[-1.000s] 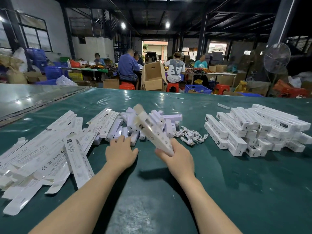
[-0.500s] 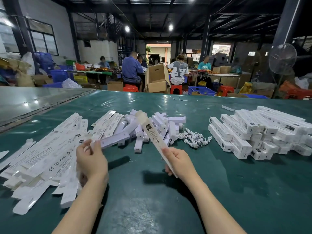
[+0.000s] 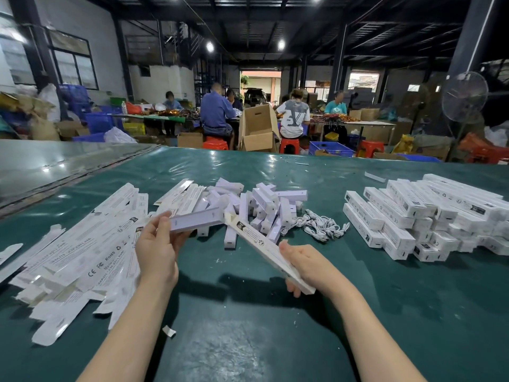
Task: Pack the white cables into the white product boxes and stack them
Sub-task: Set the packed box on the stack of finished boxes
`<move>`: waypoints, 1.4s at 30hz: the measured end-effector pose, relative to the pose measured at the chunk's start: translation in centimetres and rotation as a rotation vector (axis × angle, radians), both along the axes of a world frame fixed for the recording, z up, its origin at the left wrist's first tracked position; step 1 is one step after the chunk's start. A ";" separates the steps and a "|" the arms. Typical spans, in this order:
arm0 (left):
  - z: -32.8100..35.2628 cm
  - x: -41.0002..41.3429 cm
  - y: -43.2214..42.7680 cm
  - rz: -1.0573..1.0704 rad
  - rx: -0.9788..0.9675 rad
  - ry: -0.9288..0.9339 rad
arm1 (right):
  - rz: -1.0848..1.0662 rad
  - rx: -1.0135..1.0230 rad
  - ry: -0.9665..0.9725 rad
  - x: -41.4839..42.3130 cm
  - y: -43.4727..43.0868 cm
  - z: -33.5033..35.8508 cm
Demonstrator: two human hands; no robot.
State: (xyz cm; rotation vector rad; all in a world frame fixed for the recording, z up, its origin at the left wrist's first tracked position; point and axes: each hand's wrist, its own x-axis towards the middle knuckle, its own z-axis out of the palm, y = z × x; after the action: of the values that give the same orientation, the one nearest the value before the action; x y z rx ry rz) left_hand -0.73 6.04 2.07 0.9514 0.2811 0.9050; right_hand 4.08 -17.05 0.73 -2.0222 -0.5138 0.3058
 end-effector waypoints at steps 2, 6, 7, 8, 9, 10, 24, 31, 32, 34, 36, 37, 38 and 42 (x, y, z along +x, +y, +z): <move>0.1 0.0 0.3 0.017 0.033 -0.011 | 0.008 -0.014 -0.017 0.0 0.0 -0.2; -0.6 0.4 0.5 0.057 0.174 0.048 | -0.005 -0.006 -0.030 0.0 0.1 -0.5; -0.8 0.5 0.7 0.056 0.193 0.051 | -0.010 -0.003 -0.030 0.0 0.1 -0.5; -0.9 0.5 0.8 0.055 0.210 0.051 | -0.013 0.004 -0.030 0.0 0.1 -0.5; -0.9 0.5 1.0 0.054 0.226 0.050 | -0.015 0.014 -0.030 0.0 0.1 -0.6; -0.9 0.4 1.2 0.049 0.240 0.049 | -0.017 0.024 -0.029 0.0 0.1 -0.6; -0.7 0.2 2.6 0.052 0.341 0.088 | -0.078 0.059 -0.105 0.0 0.5 -0.8; -0.7 0.2 2.8 0.075 0.405 0.171 | -0.094 -0.024 -0.274 -0.1 0.9 -0.4; -0.6 0.1 2.7 0.068 0.411 0.164 | -0.084 -0.025 -0.274 -0.1 0.9 -0.3; -0.4 0.0 2.7 0.059 0.435 0.156 | -0.066 -0.039 -0.268 -0.1 0.7 -0.1; -0.3 -0.1 2.7 0.061 0.477 0.165 | -0.057 -0.042 -0.258 -0.1 0.7 -0.1; -0.3 -0.1 2.8 0.067 0.502 0.168 | -0.057 -0.046 -0.249 0.0 0.7 -0.1; -0.2 -0.2 2.8 0.071 0.522 0.167 | -0.061 -0.056 -0.238 0.0 0.8 -0.1; 0.1 -0.3 3.0 0.056 0.577 0.162 | -0.056 -0.074 -0.209 0.0 0.7 -0.1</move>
State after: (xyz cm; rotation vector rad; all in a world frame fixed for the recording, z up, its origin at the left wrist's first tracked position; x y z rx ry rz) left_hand -1.00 9.00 2.14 1.5608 0.1854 0.9821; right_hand 4.08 -16.37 0.63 -2.1494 -0.5803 0.0805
